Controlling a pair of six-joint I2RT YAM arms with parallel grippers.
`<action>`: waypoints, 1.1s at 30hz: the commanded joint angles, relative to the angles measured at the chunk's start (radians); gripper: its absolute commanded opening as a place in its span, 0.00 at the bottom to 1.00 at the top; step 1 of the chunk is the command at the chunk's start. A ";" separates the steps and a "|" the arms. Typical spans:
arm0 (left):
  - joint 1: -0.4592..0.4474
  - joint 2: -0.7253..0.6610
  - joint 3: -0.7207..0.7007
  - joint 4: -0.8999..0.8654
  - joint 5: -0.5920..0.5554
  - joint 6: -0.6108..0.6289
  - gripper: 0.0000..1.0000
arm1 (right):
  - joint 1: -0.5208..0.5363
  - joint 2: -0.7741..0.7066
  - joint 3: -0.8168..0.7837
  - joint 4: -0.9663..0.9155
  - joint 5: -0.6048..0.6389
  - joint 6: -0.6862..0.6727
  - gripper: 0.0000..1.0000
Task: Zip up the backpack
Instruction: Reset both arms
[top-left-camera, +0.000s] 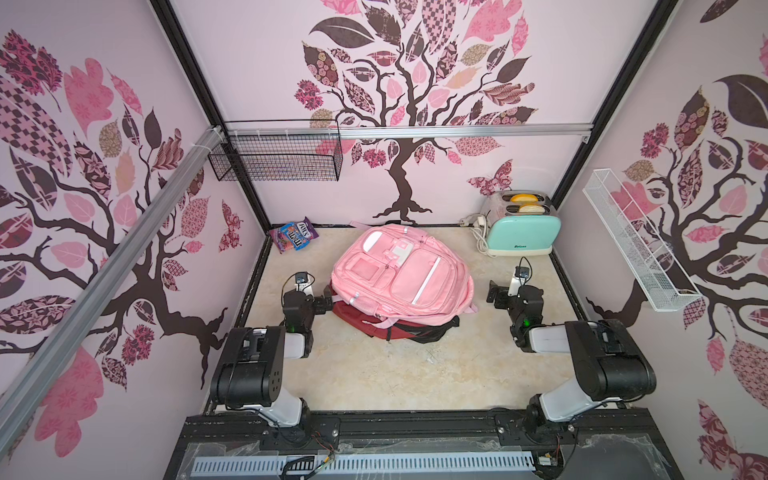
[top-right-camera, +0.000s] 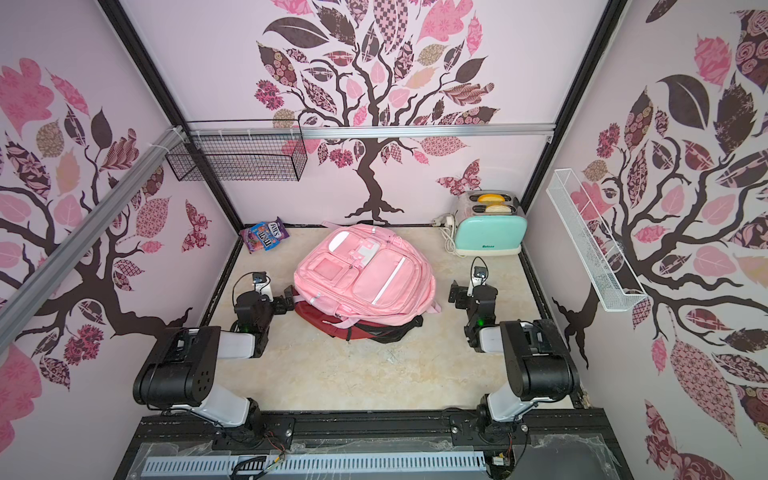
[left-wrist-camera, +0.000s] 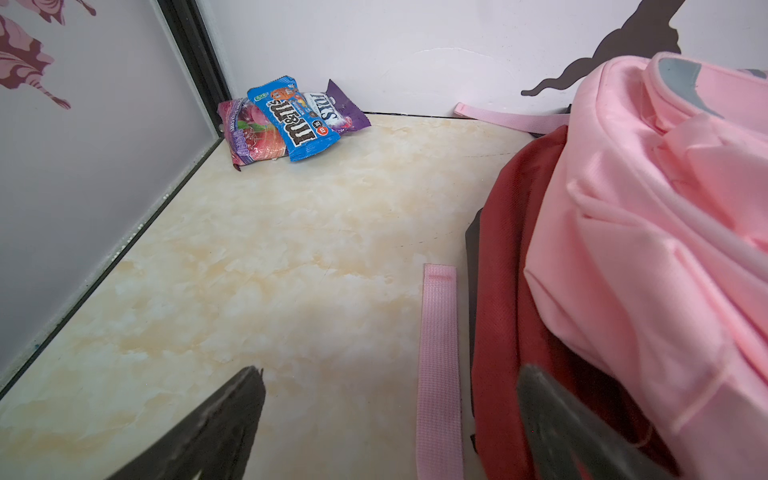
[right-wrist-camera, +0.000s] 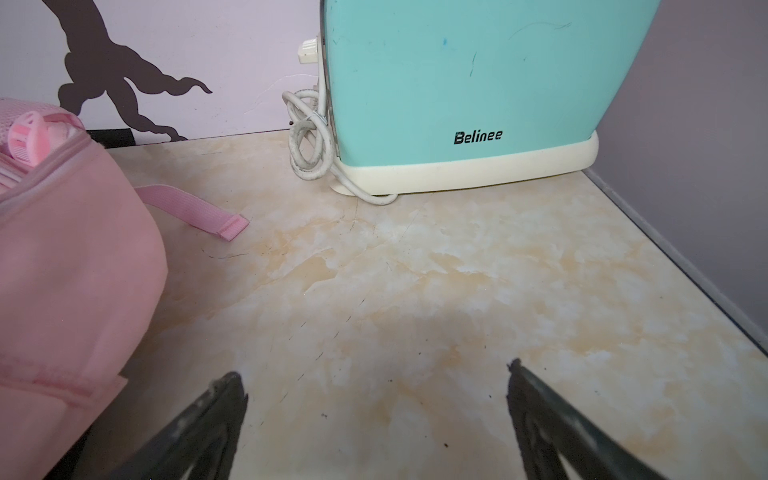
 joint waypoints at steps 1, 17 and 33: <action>0.004 -0.007 0.007 0.008 -0.011 -0.001 0.98 | -0.001 -0.009 0.009 -0.003 -0.004 0.007 0.99; 0.003 -0.006 0.010 0.005 -0.011 -0.003 0.98 | -0.002 -0.009 0.009 -0.003 -0.004 0.008 0.99; 0.005 0.003 0.021 -0.010 -0.010 -0.009 0.98 | -0.002 -0.010 0.009 -0.004 -0.003 0.008 0.99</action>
